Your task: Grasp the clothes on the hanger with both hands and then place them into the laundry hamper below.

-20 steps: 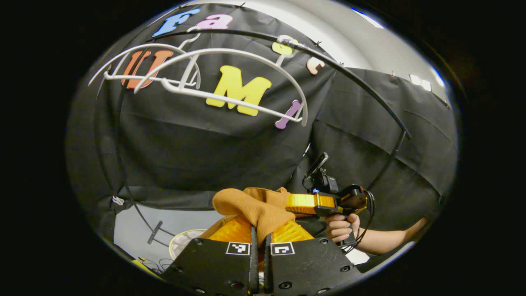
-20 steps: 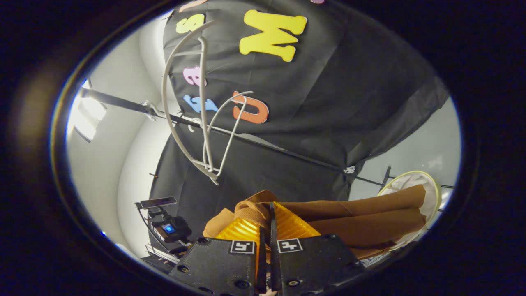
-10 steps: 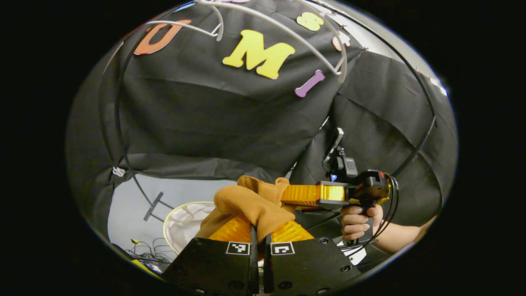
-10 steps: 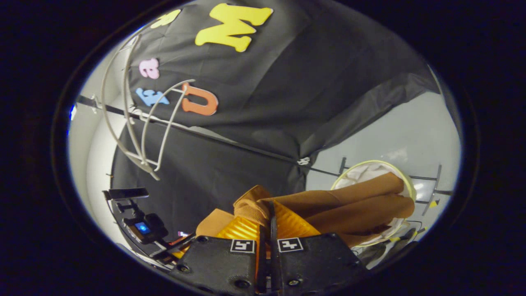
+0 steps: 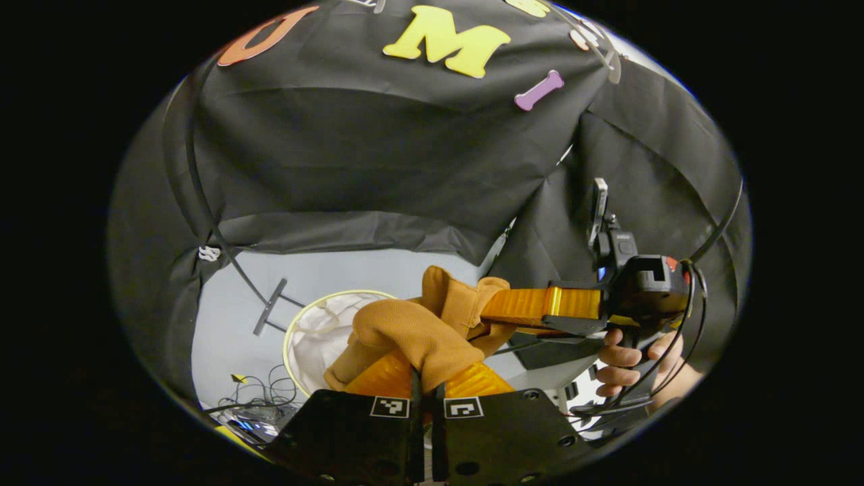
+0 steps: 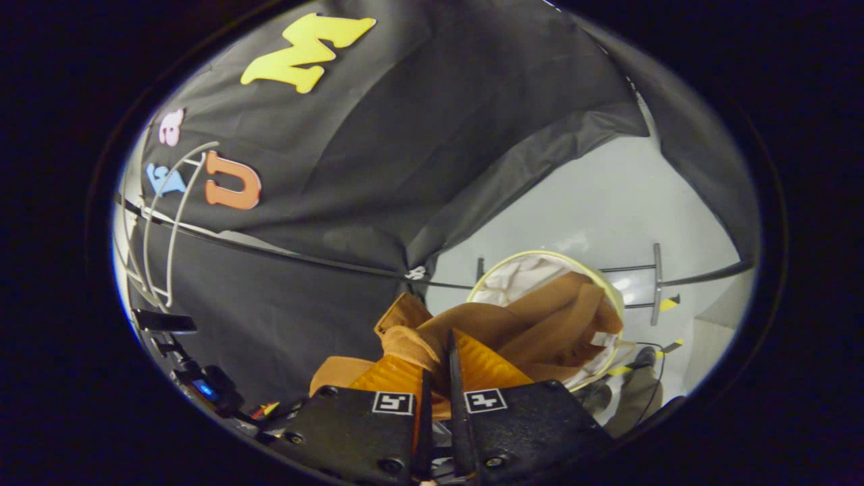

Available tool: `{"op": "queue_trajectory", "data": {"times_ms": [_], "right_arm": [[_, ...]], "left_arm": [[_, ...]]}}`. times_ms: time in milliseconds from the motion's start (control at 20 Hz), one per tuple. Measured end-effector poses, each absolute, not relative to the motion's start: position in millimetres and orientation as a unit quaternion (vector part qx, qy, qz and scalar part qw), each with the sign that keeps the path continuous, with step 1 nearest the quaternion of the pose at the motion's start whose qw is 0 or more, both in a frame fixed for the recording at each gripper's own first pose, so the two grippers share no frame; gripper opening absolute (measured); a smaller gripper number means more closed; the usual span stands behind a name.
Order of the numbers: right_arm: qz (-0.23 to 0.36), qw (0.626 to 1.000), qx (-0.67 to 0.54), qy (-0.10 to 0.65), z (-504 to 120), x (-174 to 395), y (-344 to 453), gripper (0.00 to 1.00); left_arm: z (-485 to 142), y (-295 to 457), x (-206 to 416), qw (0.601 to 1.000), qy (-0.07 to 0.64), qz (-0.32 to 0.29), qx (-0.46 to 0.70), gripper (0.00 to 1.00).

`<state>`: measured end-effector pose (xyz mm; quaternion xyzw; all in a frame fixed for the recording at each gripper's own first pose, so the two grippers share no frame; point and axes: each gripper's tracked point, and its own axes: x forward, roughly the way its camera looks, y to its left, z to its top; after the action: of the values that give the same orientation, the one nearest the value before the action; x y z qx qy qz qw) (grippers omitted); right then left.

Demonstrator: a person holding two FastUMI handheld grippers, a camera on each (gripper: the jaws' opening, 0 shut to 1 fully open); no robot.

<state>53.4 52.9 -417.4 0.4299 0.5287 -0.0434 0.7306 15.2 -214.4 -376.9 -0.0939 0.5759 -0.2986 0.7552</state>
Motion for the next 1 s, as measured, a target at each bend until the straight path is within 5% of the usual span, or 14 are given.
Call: {"op": "queue_trajectory", "data": {"times_ms": [300, 400, 450, 500, 550, 750, 800, 850, 900, 1000], "right_arm": [[-0.098, 0.736, 0.377, 0.555, -422, 35, 38, 0.37], [-0.106, 0.754, 0.338, 0.553, -417, 27, 26, 0.48], [-0.118, 0.765, 0.312, 0.551, -410, 18, 12, 0.59], [-0.131, 0.78, 0.284, 0.543, -407, 14, -1, 0.67], [-0.14, 0.793, 0.258, 0.534, -400, 11, -14, 0.76], [-0.12, 0.837, 0.207, 0.492, -354, 11, -28, 0.76], [-0.112, 0.849, 0.196, 0.478, -339, 11, -30, 0.78], [-0.105, 0.863, 0.184, 0.459, -326, 10, -34, 0.76], [-0.098, 0.879, 0.173, 0.434, -311, 10, -40, 0.76], [-0.09, 0.904, 0.152, 0.39, -274, 4, -49, 0.77]], "left_arm": [[-438, -194, -3, 0.715, 0.653, -0.25, -0.021, 0.13], [-442, -202, -3, 0.713, 0.658, -0.237, -0.05, 0.41], [-437, -200, -3, 0.717, 0.656, -0.228, -0.064, 0.37], [-432, -196, 2, 0.724, 0.65, -0.219, -0.072, 0.62], [-427, -190, 5, 0.731, 0.645, -0.211, -0.073, 0.6], [-391, -176, 11, 0.763, 0.617, -0.181, -0.062, 0.95], [-381, -174, 13, 0.774, 0.607, -0.17, -0.061, 0.9], [-370, -173, 13, 0.785, 0.595, -0.16, -0.062, 1.0], [-357, -172, 16, 0.796, 0.583, -0.149, -0.062, 0.91], [-326, -174, 21, 0.819, 0.553, -0.137, -0.064, 0.94]]}}
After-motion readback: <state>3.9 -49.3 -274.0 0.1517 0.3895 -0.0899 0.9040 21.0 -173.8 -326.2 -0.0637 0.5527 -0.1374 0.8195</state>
